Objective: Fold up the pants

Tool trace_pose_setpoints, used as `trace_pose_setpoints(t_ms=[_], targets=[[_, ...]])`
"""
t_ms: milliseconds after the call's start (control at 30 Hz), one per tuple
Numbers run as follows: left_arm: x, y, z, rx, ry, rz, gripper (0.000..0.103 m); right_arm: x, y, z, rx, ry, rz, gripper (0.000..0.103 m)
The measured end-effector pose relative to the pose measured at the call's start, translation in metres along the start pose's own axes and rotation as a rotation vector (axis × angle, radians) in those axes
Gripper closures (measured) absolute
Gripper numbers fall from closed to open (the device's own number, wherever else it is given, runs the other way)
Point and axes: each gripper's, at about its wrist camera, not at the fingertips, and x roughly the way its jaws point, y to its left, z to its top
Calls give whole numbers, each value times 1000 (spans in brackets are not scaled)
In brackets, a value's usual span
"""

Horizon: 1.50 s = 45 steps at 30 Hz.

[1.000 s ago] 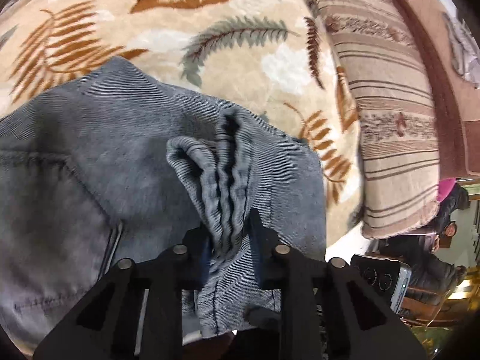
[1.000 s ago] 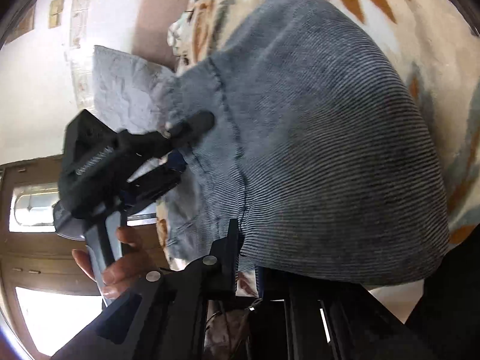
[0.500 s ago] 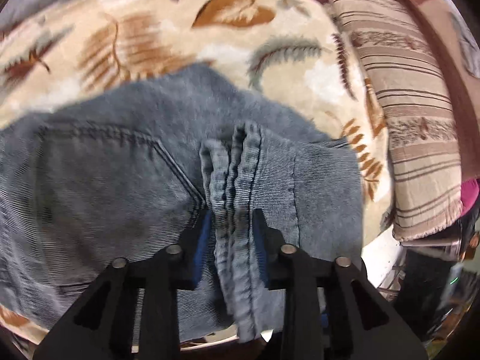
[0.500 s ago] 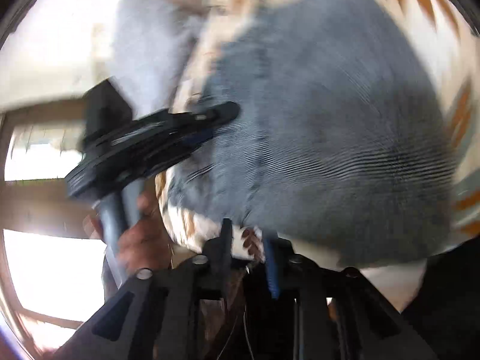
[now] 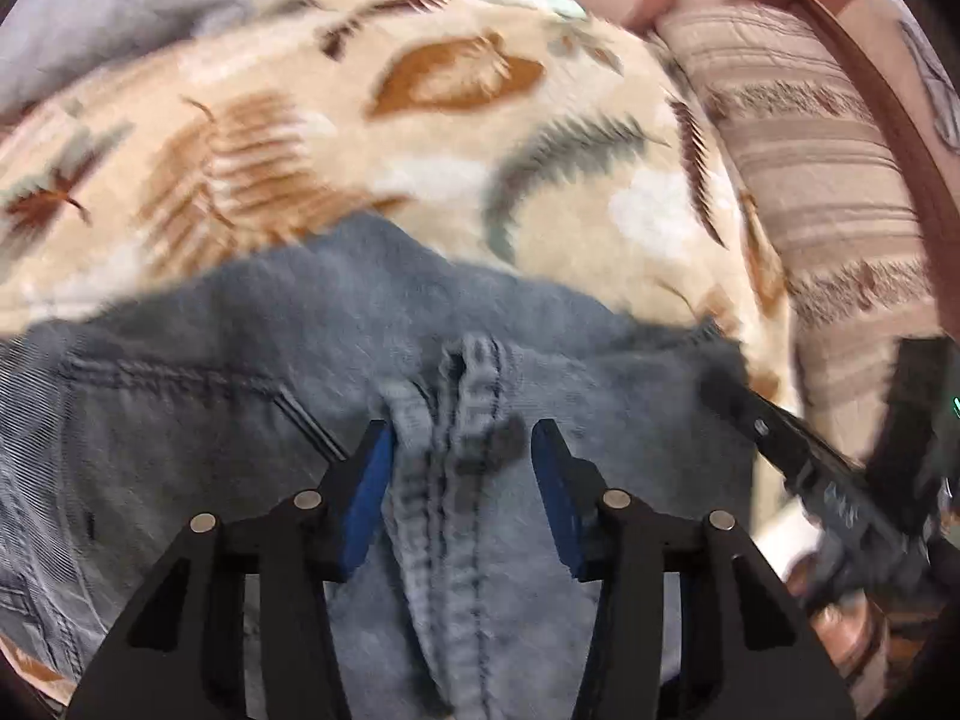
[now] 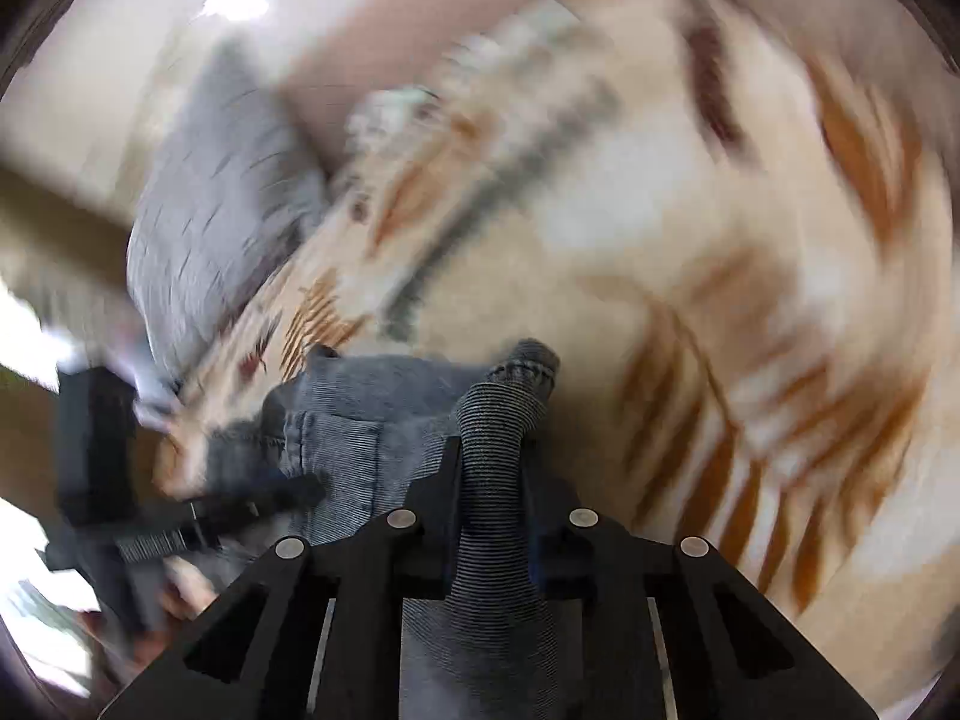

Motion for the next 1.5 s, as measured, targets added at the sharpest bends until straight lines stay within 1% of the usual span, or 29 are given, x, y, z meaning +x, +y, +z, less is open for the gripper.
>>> trace_pose_setpoints(t_ms=[33, 67, 100, 167, 233, 300, 400, 533, 700, 767, 800, 833, 867, 900, 933, 1000, 1033, 1067, 1100, 1133, 1167, 1233, 1267, 1300, 1367, 1400, 1433, 1467, 1500], targets=[[14, -1, 2, 14, 27, 60, 56, 7, 0, 1, -33, 24, -55, 87], [25, -1, 2, 15, 64, 70, 56, 23, -3, -1, -36, 74, -94, 86], [30, 1, 1, 6, 75, 75, 56, 31, -7, -5, -28, 88, -107, 85], [25, -1, 0, 5, 47, 69, 56, 27, -5, -4, -35, 68, -111, 83], [24, -2, -2, 6, 53, 59, 56, 20, -6, -3, -50, 63, -124, 83], [22, -1, -3, -3, 62, 53, 56, 15, -2, -3, -65, 62, -142, 80], [15, 2, -11, -9, 64, 47, 57, 7, 4, -5, -71, 54, -155, 79], [8, -5, -19, 7, 61, 58, 57, -5, 9, -6, -71, 42, -157, 79], [0, -11, -26, 7, 65, 40, 56, -20, 13, -9, -87, 30, -172, 78], [-6, -9, -32, -2, 84, 10, 54, -28, 11, -11, -77, 37, -157, 76], [-10, -8, -35, -4, 91, -8, 49, -33, 9, -13, -70, 40, -144, 76], [-16, -6, -42, -9, 100, -28, 42, -42, 5, -18, -58, 51, -118, 68], [-19, -3, -47, -15, 104, -47, 39, -47, 1, -23, -49, 62, -102, 57], [-23, 0, -53, -25, 105, -75, 37, -53, -5, -32, -31, 78, -79, 51], [-24, 4, -63, -43, 118, -121, 34, -55, -9, -38, -19, 85, -70, 47], [-17, 5, -78, -72, 160, -187, 32, -51, -19, -57, 19, 141, -42, 47], [-10, 3, -83, -75, 188, -206, 31, -46, -22, -65, 38, 170, -27, 47], [-3, -1, -88, -69, 219, -207, 32, -38, -25, -74, 57, 202, -1, 51], [4, -8, -93, -52, 247, -204, 34, -33, -25, -80, 59, 220, 26, 59], [2, -14, -96, -27, 238, -188, 35, -33, -22, -82, 49, 218, 35, 86], [-4, -19, -99, -2, 212, -171, 36, -41, -14, -81, 11, 189, 39, 90], [-14, -28, -105, 48, 169, -144, 36, -63, 2, -77, -74, 129, 44, 92], [-14, -30, -108, 68, 160, -117, 36, -72, 9, -78, -113, 104, 29, 92], [-11, -30, -111, 86, 158, -97, 36, -74, 11, -79, -131, 104, 23, 92], [2, -31, -115, 110, 161, -69, 35, -58, 8, -89, -141, 167, -23, 92], [3, -34, -116, 118, 151, -58, 35, -44, 5, -96, -154, 213, -66, 90], [0, -37, -115, 135, 145, -46, 35, -34, 4, -102, -164, 246, -98, 85], [-2, -40, -116, 156, 143, -38, 35, -35, 4, -102, -152, 230, -94, 81], [-7, -41, -117, 177, 142, -44, 35, -38, 4, -100, -139, 230, -86, 80]])
